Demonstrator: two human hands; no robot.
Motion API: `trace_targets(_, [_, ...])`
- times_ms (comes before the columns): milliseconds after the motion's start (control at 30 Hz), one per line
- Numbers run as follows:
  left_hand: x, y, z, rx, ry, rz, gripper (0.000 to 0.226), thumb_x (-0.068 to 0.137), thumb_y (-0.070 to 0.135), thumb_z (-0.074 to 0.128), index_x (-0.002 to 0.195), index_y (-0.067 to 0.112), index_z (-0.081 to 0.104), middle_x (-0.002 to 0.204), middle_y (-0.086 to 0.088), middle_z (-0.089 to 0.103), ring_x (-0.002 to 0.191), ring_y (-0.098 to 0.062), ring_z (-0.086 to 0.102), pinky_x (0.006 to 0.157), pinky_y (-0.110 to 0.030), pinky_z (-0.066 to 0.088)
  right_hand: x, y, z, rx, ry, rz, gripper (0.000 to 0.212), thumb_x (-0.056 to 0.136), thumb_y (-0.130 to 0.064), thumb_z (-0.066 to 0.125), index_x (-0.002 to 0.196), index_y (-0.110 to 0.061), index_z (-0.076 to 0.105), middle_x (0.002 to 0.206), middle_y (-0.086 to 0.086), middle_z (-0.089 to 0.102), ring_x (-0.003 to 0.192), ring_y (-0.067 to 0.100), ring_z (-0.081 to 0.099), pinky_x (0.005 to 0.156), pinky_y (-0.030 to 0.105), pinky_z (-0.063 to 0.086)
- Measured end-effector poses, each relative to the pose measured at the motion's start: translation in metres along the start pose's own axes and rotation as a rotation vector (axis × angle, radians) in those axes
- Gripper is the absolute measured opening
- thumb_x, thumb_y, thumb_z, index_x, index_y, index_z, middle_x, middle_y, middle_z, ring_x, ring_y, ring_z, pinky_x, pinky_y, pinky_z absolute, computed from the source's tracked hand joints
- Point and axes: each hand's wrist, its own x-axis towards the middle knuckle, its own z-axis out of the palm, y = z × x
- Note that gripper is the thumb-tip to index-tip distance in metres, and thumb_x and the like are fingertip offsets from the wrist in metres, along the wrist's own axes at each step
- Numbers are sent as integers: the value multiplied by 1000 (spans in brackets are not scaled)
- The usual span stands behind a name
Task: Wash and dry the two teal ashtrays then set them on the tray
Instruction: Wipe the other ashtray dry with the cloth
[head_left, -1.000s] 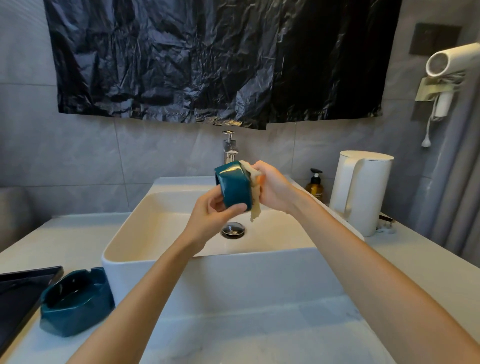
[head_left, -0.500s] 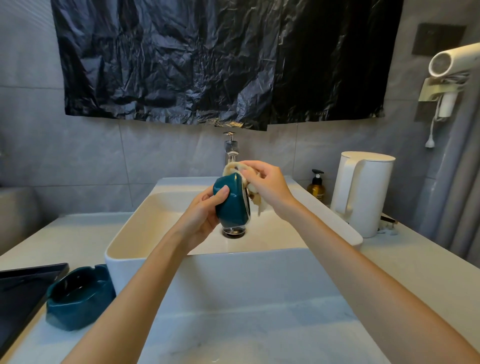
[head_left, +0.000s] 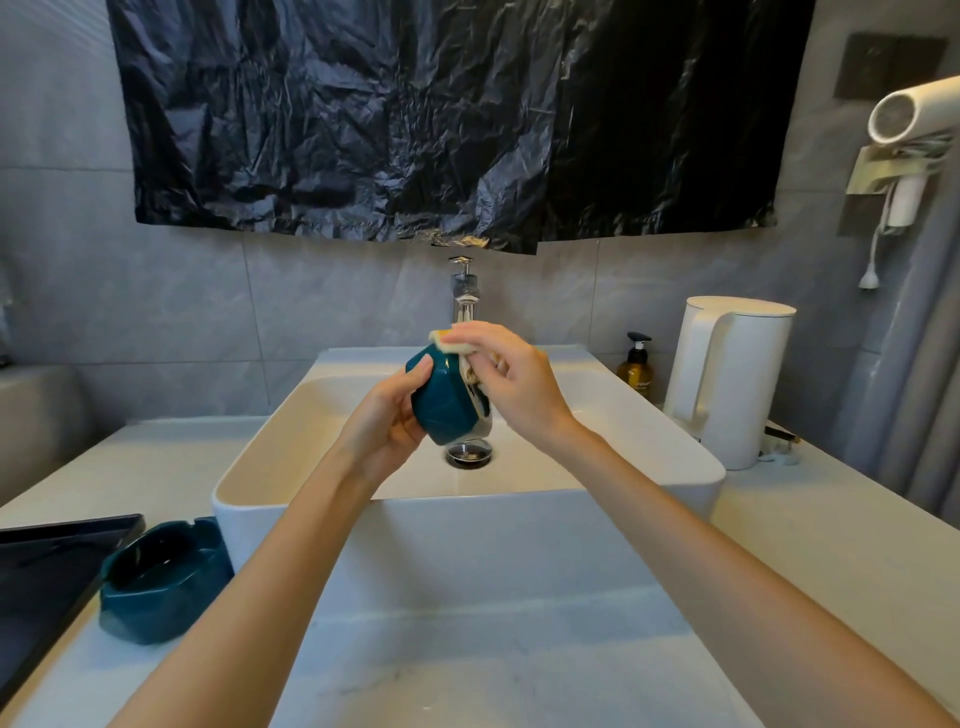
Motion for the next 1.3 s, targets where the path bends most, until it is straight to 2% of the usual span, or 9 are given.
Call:
trace_targets(133, [2,1,-2,-45,60,-14,17,96,18,48,105,13,62,82,-1,71,70,-10,69,59,-20,56,-15,-3,1,-151,-72,-202,34,94,4,46,117,-10,67,127,5,62,123,13,52,105,23,41])
trace_targets(300, [0,-1,4,-22,25,-38,17,97,19,47,101,11,62,77,0,73,69,-11,70,61,-22,56,13,3,-3,-230,-42,-91,34,96,0,42,117,-9,67,122,5,64,118,15,54,103,33,43])
trace_targets(500, [4,3,-6,-126,149,-43,15,95,16,52,98,8,63,71,-2,72,65,-11,69,59,-19,56,-17,-2,7,-205,-106,-312,35,92,6,48,119,-8,66,129,7,61,123,18,52,106,25,39])
trace_targets(700, [1,3,-5,-194,30,-49,27,90,22,54,112,8,61,91,-7,72,82,-17,69,74,-25,57,16,7,-1,-159,-20,-98,34,97,0,42,118,-11,66,119,4,64,111,7,54,97,18,44])
trace_targets(767, [0,4,-7,-239,18,-35,28,89,22,54,112,8,61,91,-7,72,82,-17,69,72,-26,58,15,9,1,-126,-15,-26,32,98,-3,44,121,-12,64,119,2,64,106,1,52,90,8,43])
trace_targets(867, [-1,5,-8,-256,22,-41,25,92,22,52,111,9,61,89,-7,71,79,-17,69,68,-25,59,7,13,1,-90,-5,71,31,98,-6,48,124,-15,62,117,-3,62,103,1,51,81,1,42])
trace_targets(967, [-2,5,-7,-253,20,-57,24,93,21,51,112,8,60,89,-8,71,78,-17,69,68,-25,59,11,10,-2,-107,-6,110,30,98,-5,47,121,-16,63,115,-2,62,101,3,51,80,4,46])
trace_targets(1133, [-2,5,-9,-247,-4,-62,31,87,21,55,114,8,60,93,-8,71,86,-18,68,75,-26,57,20,3,-5,-116,-92,-30,31,99,-3,42,120,-13,62,114,-2,59,104,2,51,85,8,44])
trace_targets(1300, [-4,4,-7,-252,-8,-46,32,83,21,58,112,9,60,94,-7,70,89,-19,66,76,-27,57,1,22,-7,-60,-40,202,33,102,-12,41,129,-19,56,117,-3,59,104,7,52,72,9,47])
